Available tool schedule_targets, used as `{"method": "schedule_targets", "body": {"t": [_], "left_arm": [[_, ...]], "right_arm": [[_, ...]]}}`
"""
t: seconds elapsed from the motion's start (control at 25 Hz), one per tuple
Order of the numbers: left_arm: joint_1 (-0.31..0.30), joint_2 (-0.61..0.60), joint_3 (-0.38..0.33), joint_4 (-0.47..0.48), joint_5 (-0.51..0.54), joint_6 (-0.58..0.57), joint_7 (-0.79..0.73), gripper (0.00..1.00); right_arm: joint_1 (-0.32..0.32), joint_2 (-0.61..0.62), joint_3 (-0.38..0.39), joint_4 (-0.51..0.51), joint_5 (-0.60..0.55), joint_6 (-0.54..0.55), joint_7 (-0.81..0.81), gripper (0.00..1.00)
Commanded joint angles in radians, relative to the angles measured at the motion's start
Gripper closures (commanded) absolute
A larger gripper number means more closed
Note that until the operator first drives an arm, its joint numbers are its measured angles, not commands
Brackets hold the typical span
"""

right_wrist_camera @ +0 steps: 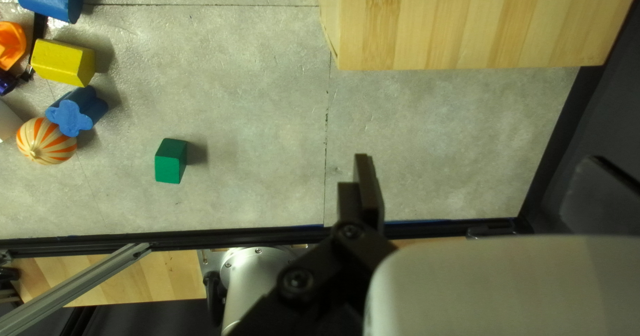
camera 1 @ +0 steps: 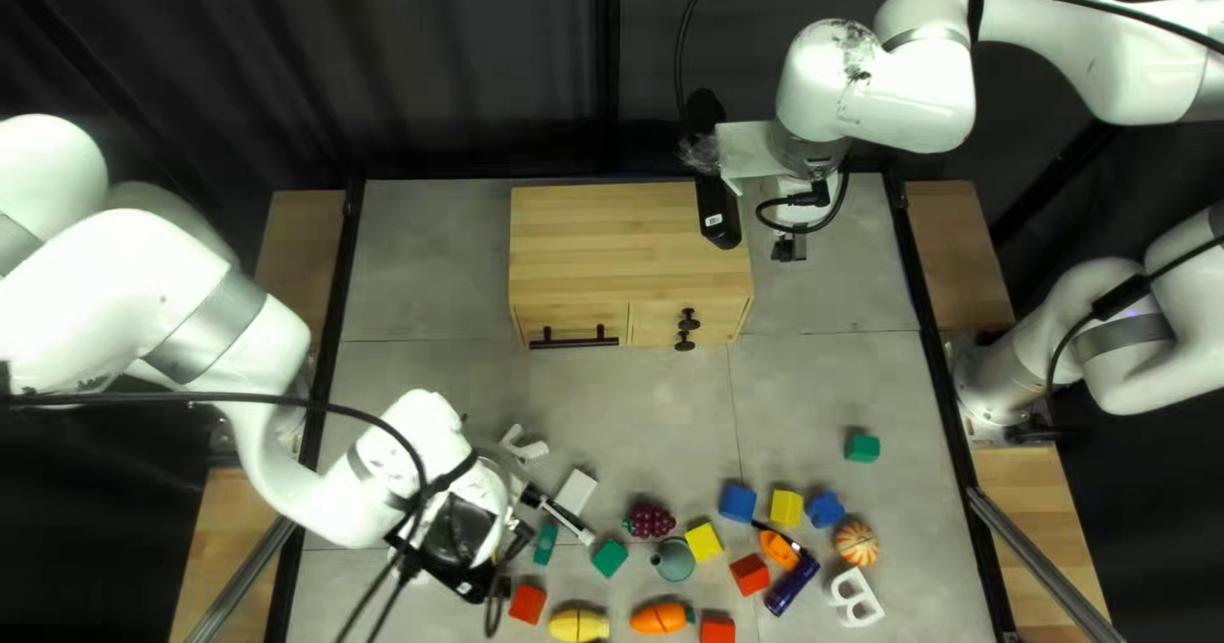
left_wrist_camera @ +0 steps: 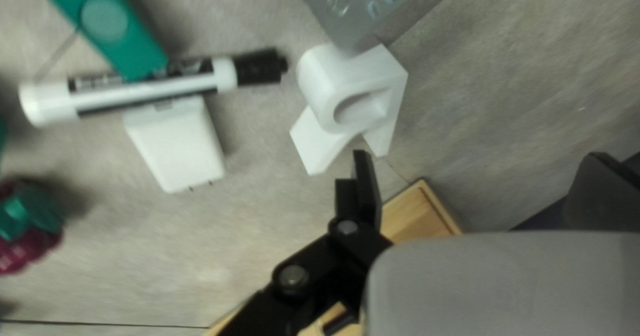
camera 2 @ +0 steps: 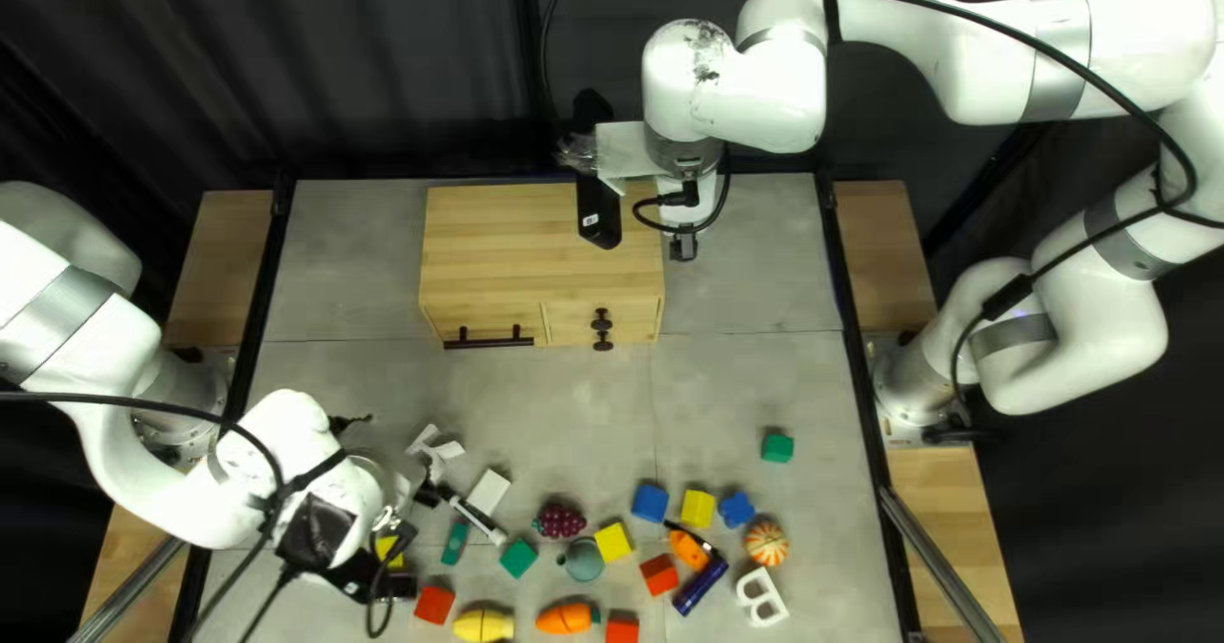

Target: Open drawers and place objects into drawer and close

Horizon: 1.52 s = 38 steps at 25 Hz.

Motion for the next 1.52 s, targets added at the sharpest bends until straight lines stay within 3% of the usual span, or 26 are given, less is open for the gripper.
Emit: {"method": "schedule_targets", "body": {"t": [0.04,0.44,1.0,1.52], "left_arm": [[-0.005,0.004,-0.002,-0.047,0.092,-0.121,-0.006,0.0],[0.024,0.071,0.035,-0.071,0.223,-0.291,-0.034,0.0],[0.048,0.067,0.056,-0.093,0.199,-0.28,-0.039,0.0],[0.081,0.03,0.082,-0.177,0.172,-0.41,-0.051,0.0]], "right_arm": [[0.0,0.0,0.0,0.0,0.0,0.0,0.0,0.0],[0.0,0.0,0.0,0.0,0.0,0.0,0.0,0.0],[0.0,0.0,0.0,0.0,0.0,0.0,0.0,0.0],[0.0,0.0,0.0,0.0,0.0,0.0,0.0,0.0]]}}
